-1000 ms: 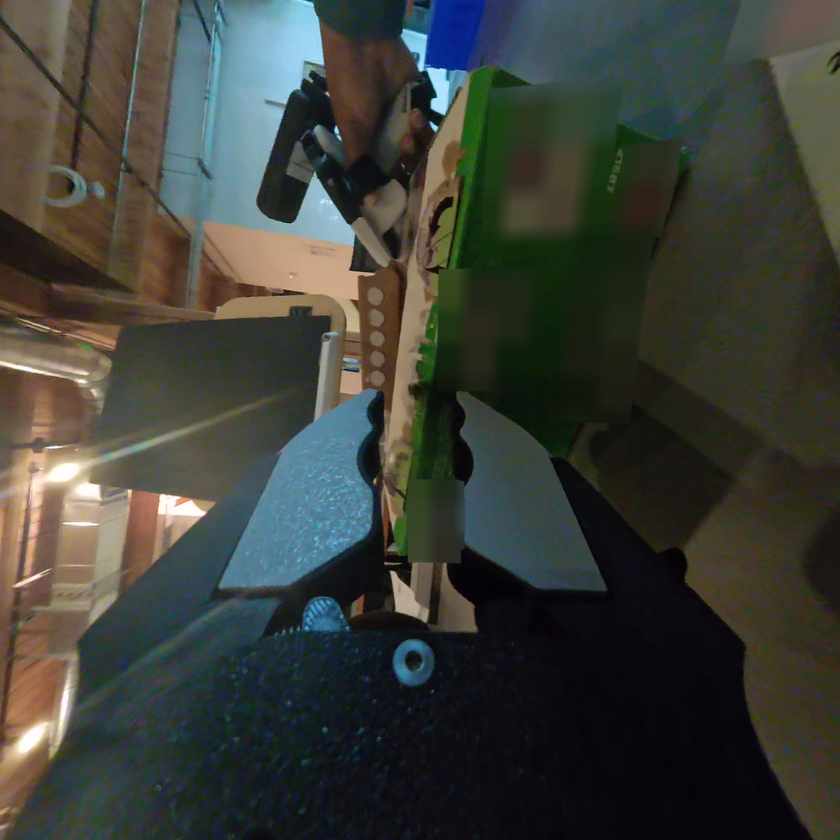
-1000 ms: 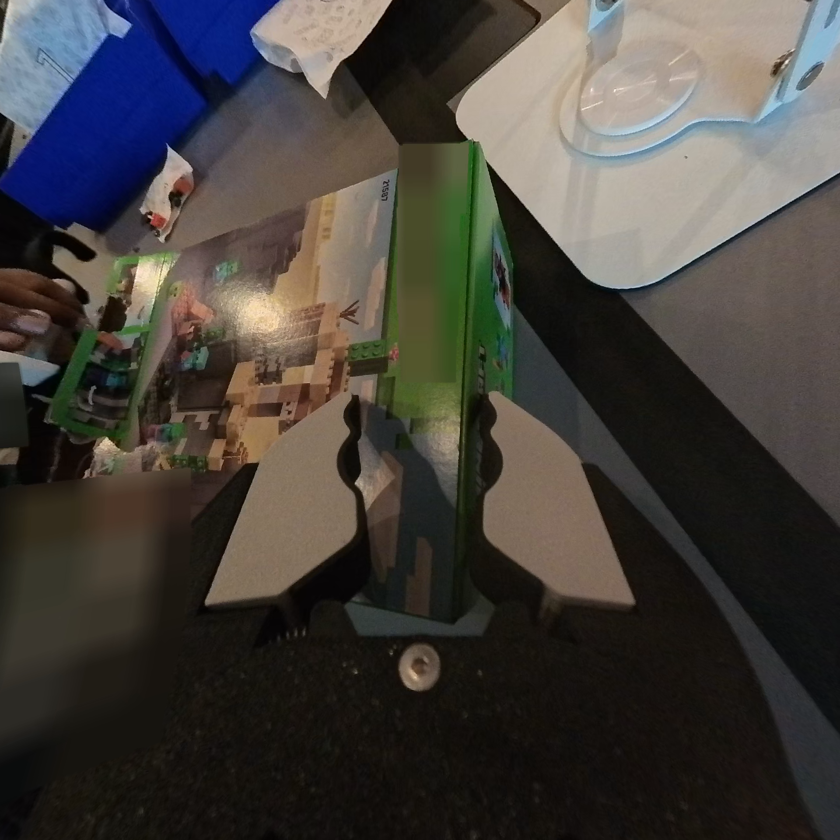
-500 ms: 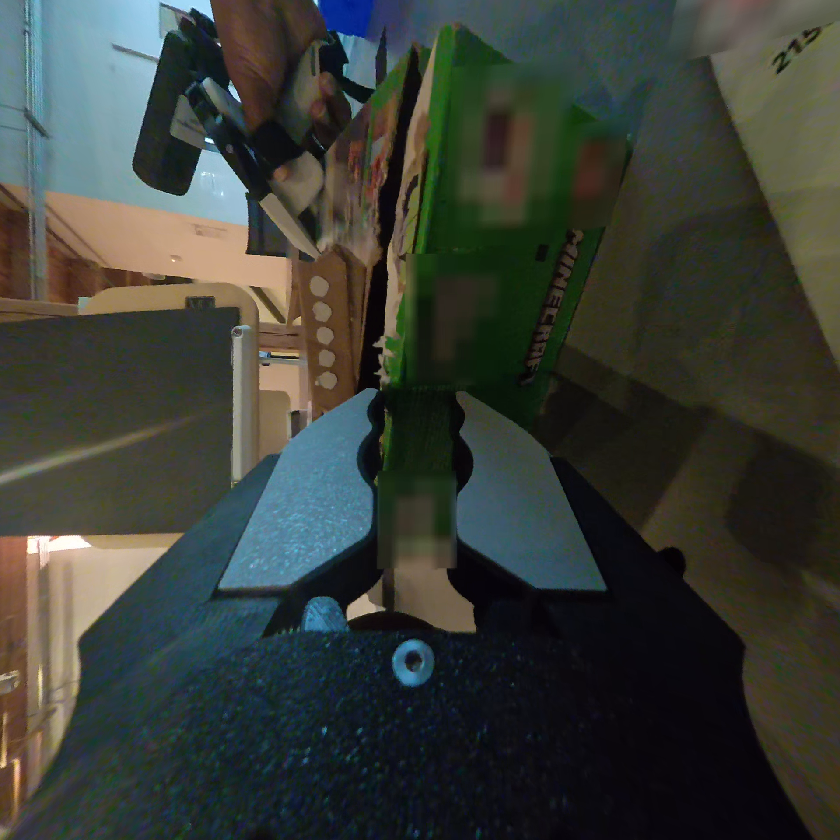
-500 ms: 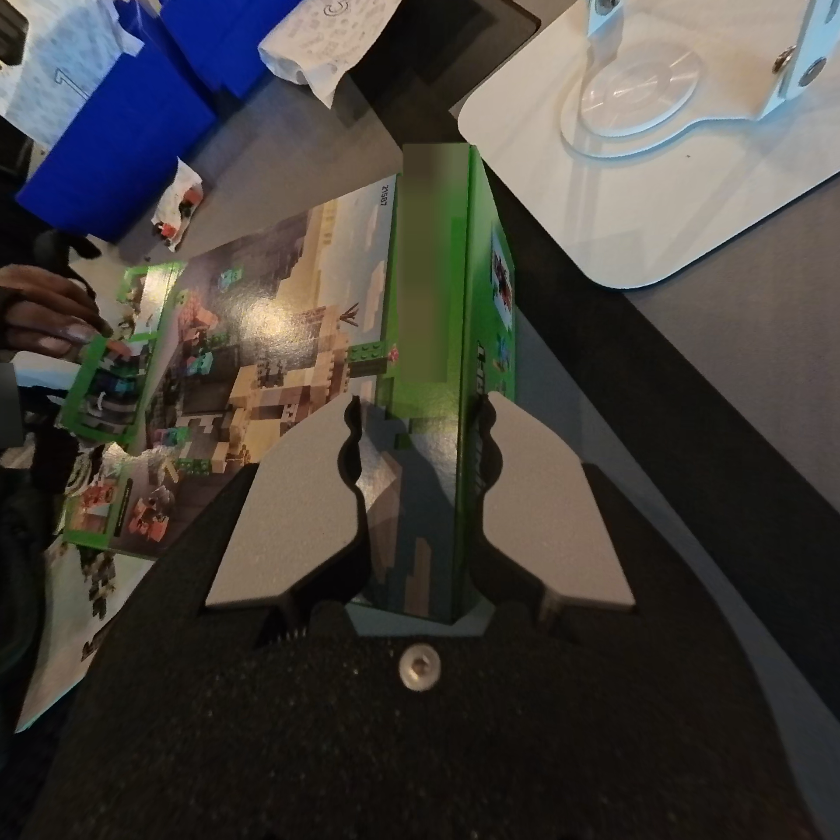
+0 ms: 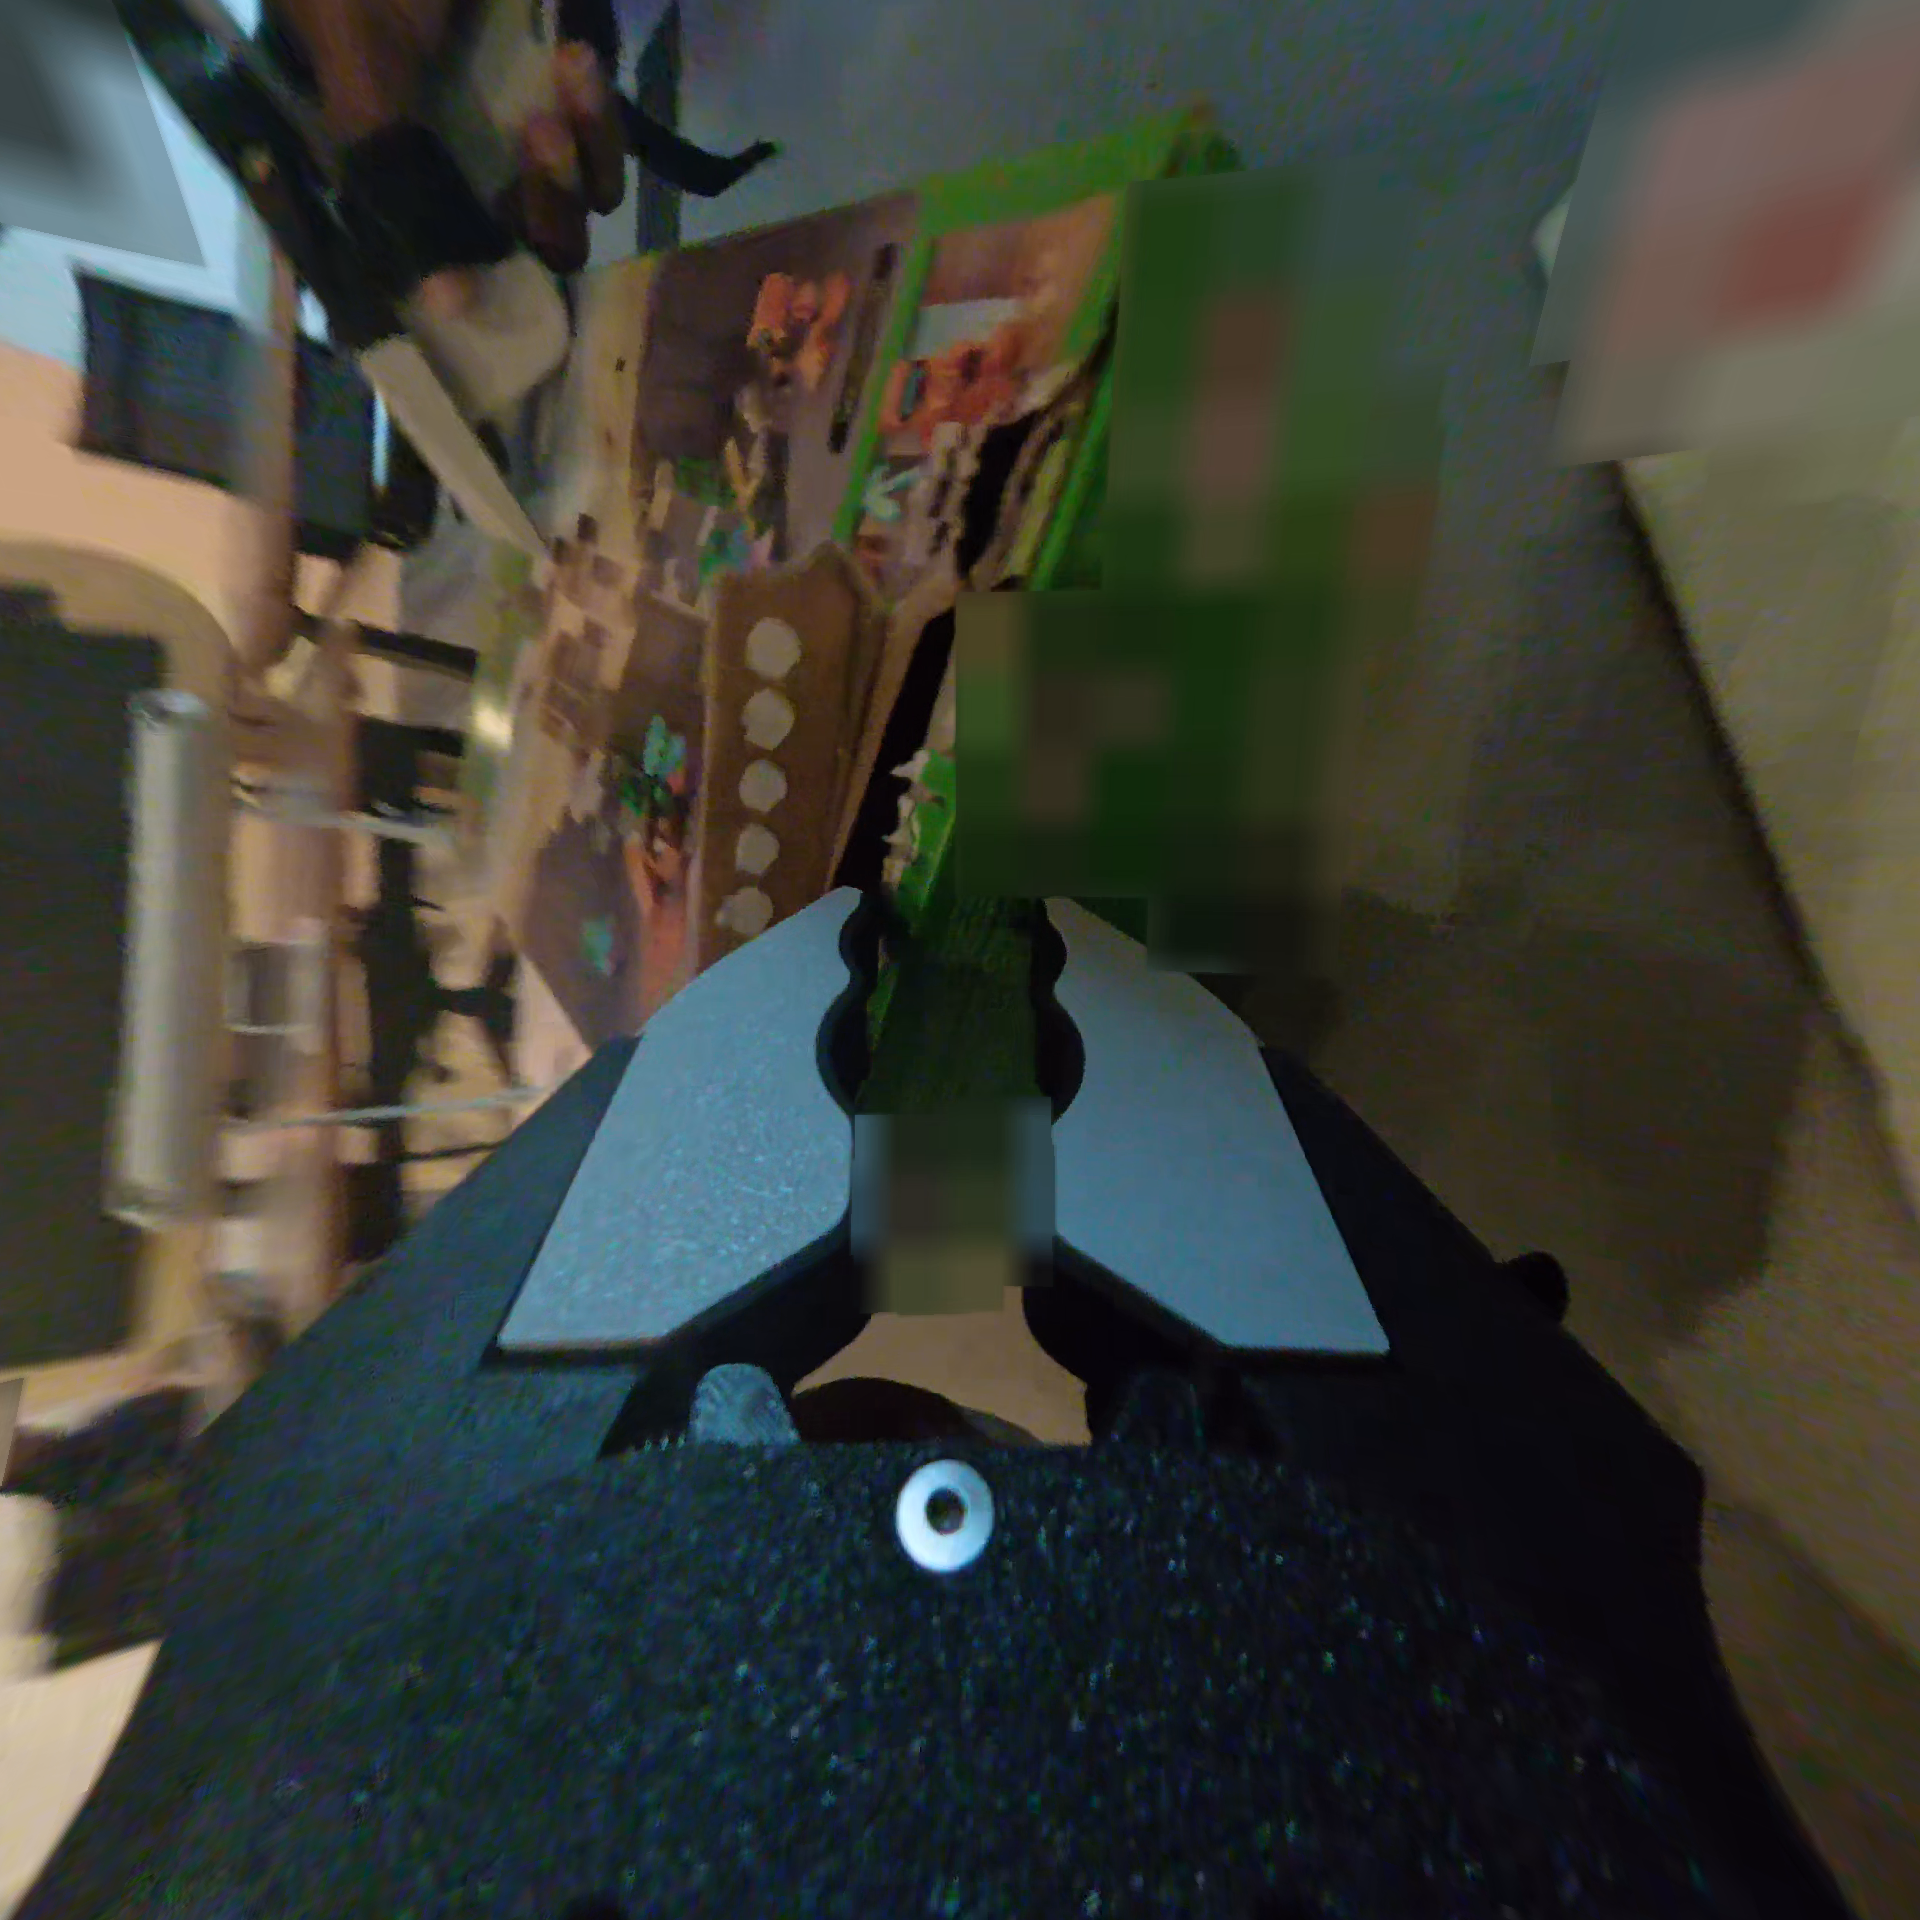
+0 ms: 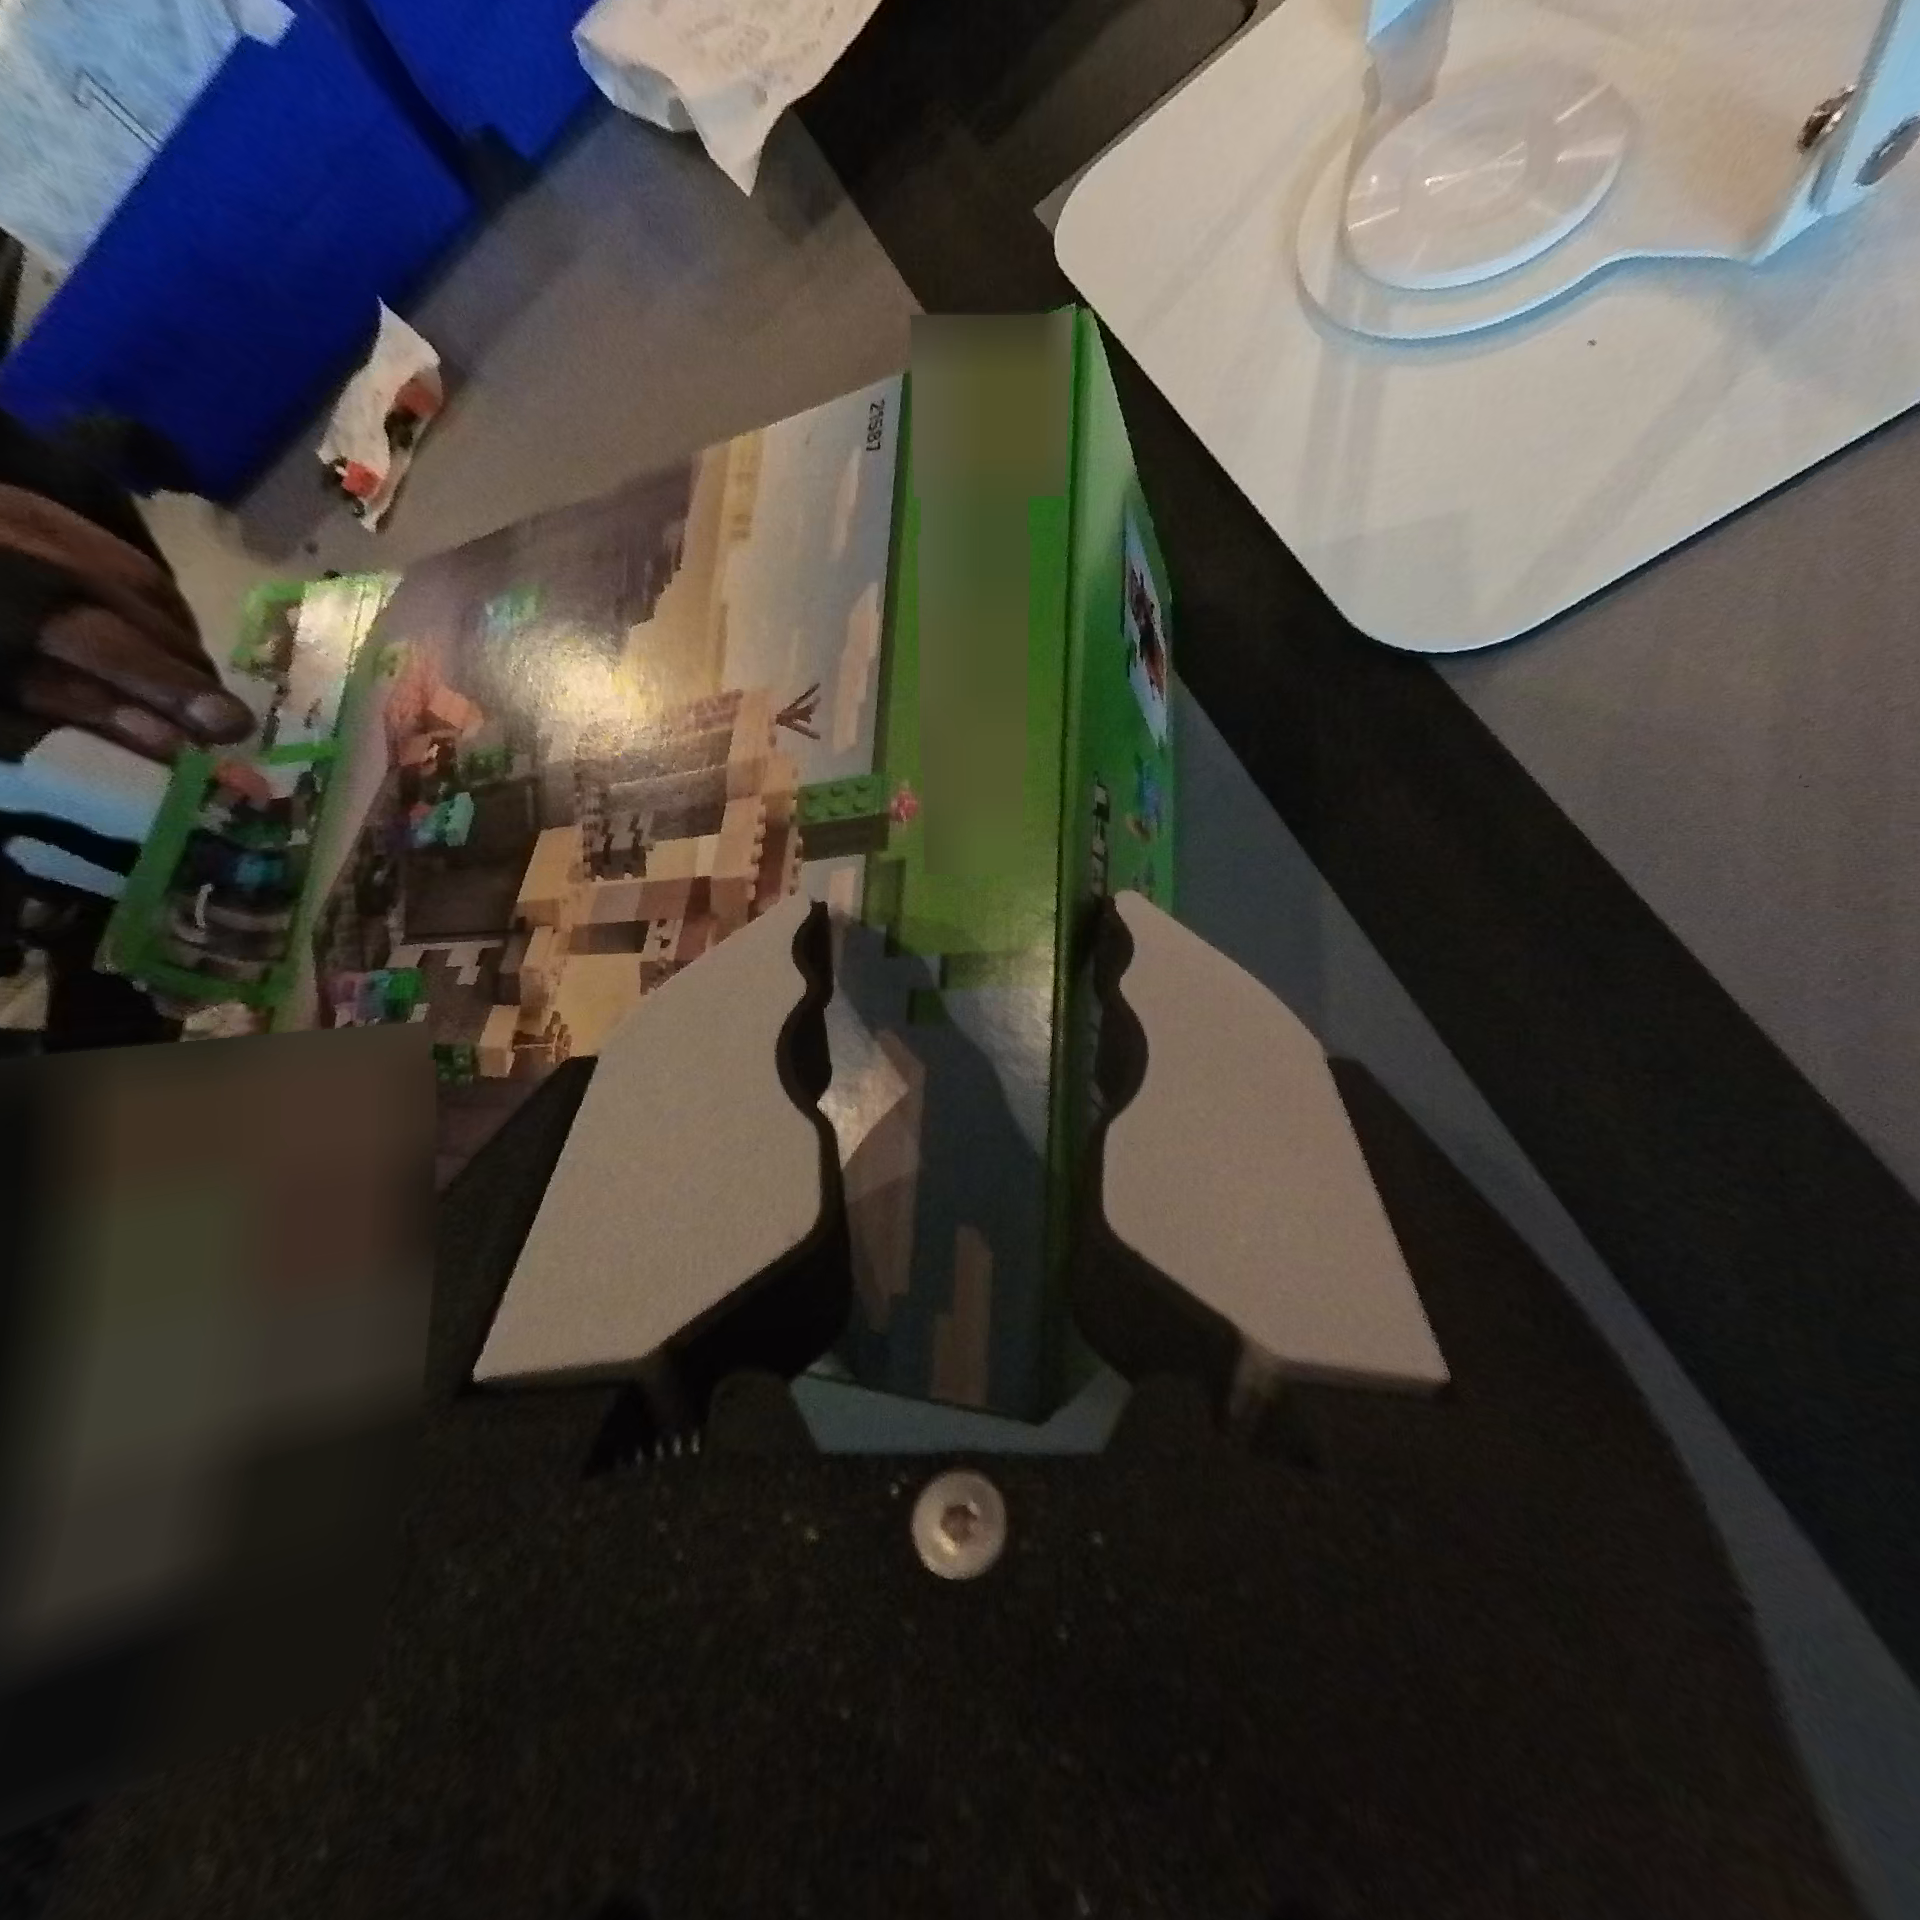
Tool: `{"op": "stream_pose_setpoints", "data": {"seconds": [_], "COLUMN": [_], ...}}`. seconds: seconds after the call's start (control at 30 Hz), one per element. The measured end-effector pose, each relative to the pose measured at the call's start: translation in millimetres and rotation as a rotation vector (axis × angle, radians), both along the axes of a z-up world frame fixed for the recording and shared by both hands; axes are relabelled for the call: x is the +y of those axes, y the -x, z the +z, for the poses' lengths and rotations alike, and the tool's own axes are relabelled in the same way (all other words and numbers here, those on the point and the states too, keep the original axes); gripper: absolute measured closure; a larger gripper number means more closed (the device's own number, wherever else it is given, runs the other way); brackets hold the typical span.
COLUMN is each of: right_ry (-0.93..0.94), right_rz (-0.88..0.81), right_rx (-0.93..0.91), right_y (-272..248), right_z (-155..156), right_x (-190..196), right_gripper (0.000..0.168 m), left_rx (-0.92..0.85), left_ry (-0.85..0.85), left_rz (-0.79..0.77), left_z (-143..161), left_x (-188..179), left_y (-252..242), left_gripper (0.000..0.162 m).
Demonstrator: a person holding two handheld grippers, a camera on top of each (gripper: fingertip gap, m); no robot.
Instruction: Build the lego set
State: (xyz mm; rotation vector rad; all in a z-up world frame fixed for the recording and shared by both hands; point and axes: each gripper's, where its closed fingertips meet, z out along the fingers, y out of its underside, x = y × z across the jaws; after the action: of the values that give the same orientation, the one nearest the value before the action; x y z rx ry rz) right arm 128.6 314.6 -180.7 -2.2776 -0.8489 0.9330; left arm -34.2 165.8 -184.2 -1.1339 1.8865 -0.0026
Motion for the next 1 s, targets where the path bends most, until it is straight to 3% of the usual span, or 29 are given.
{"op": "stream_pose_setpoints", "data": {"seconds": [0.13,0.3,0.43,0.53,0.7,0.8,1.0], "right_ry": [-0.001,0.0,0.002,0.001,-0.001,0.0,0.001], "right_rz": [-0.003,-0.012,-0.018,-0.021,-0.013,-0.014,-0.014], "right_rx": [-0.003,0.009,0.01,0.011,-0.003,0.0,0.006], "right_y": [-0.5,-1.1,-1.1,-0.8,-0.8,-0.9,-0.5], "right_z": [-0.1,0.0,0.1,0.1,-0.1,0.0,0.0], "right_x": [0.7,1.7,2.1,1.7,1.7,1.9,1.8], "right_gripper": [0.119,0.119,0.118,0.118,0.118,0.118,0.118], "left_rx": [-0.158,-0.348,-0.354,-0.334,-0.207,-0.161,-0.177], "left_ry": [0.048,-0.121,-0.325,-0.524,-0.466,-0.399,-0.29], "left_rz": [0.091,0.163,0.122,0.09,0.032,-0.006,-0.016], "left_z": [3.2,12.7,11.8,16.2,7.7,2.1,7.0], "left_x": [3.0,8.3,1.6,-3.9,-7.0,-12.8,-15.6], "left_y": [2.4,11.0,10.6,10.0,6.4,7.9,7.8], "left_gripper": [0.128,0.131,0.136,0.161,0.16,0.141,0.128]}}
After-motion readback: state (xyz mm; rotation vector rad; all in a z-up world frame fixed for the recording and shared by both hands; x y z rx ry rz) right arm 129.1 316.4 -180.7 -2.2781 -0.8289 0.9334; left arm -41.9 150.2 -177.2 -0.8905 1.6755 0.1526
